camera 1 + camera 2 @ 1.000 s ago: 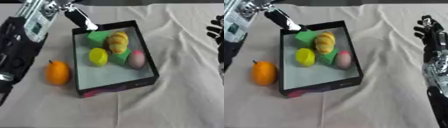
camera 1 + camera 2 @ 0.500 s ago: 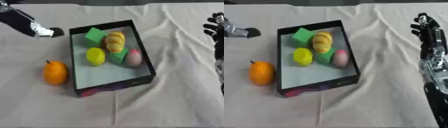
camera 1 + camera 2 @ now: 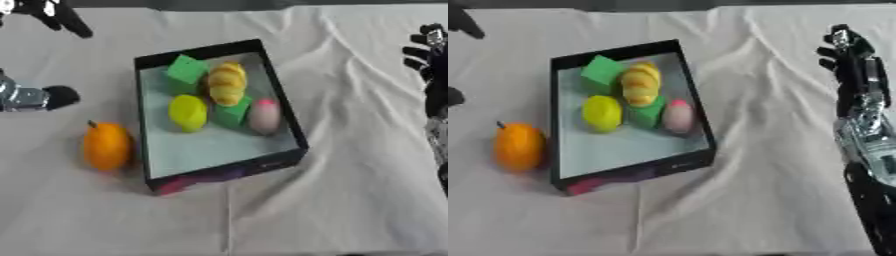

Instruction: Pick up objects on the table and place them in the box.

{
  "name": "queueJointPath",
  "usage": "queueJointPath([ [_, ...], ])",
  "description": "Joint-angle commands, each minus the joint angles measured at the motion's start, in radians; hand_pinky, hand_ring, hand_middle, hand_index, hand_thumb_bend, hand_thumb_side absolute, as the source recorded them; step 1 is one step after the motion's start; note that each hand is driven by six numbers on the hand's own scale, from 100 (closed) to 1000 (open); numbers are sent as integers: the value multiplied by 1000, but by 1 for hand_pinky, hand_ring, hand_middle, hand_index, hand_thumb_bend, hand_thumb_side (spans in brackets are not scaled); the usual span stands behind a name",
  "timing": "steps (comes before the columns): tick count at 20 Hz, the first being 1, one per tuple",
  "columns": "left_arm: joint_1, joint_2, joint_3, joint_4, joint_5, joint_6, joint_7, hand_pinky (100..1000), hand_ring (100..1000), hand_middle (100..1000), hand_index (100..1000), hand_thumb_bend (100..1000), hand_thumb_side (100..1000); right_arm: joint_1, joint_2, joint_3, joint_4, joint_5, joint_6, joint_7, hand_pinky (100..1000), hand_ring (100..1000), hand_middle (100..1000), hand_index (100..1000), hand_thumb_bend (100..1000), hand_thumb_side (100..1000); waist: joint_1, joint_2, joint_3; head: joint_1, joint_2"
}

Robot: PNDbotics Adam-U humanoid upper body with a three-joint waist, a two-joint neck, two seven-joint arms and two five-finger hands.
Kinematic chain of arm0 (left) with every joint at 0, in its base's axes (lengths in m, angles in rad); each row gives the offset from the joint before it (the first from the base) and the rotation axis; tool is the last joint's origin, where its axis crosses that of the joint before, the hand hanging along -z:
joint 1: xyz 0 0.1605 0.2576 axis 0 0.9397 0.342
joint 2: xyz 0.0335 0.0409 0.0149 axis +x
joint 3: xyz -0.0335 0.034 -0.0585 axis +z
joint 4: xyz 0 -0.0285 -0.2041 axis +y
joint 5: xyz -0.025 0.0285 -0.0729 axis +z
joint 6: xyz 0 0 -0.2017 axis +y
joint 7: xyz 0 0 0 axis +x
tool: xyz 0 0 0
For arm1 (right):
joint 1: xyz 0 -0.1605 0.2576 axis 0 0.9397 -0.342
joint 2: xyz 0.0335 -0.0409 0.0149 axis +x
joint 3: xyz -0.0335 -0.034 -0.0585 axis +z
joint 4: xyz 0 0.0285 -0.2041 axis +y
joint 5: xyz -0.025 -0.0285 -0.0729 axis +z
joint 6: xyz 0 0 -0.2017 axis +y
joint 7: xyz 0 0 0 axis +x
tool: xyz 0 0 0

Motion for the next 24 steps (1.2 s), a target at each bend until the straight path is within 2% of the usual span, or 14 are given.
queueJointPath([
  [1, 16, 65, -8, -41, -4, 38, 16, 832, 827, 751, 832, 467, 506, -16, -30, -8, -26, 5, 0, -3, 810, 767, 745, 812, 100, 701, 10, -23, -4, 5, 0],
  [7, 42, 70, -40, -37, -121, 67, -54, 856, 856, 781, 853, 578, 490, -24, -29, -3, -27, 6, 1, 3, 810, 767, 745, 811, 100, 698, 11, -22, -8, 16, -6],
  [12, 50, 54, -83, 24, -248, 68, -100, 860, 864, 785, 852, 638, 482, -29, -27, 0, -26, 7, 3, 5, 810, 767, 744, 811, 100, 700, 12, -20, -14, 29, -12],
  [16, 45, 29, -118, 88, -313, 65, -106, 854, 858, 777, 856, 650, 376, -29, -24, 1, -25, 6, 4, 7, 809, 766, 744, 810, 100, 701, 14, -20, -16, 37, -11],
  [19, 33, -1, -143, 150, -333, 54, -108, 851, 856, 775, 853, 654, 367, -29, -23, 3, -25, 3, 6, 10, 809, 766, 744, 810, 100, 699, 14, -22, -17, 41, -11],
  [21, 20, -17, -157, 171, -353, 43, -113, 857, 865, 784, 859, 702, 363, -29, -23, 3, -23, 3, 7, 10, 809, 765, 743, 809, 100, 703, 14, -22, -18, 41, -10],
  [24, -3, -48, -174, 201, -434, 43, -92, 862, 871, 791, 864, 723, 340, -28, -22, 4, -22, 3, 7, 11, 809, 764, 742, 808, 100, 704, 15, -23, -17, 43, -9],
])
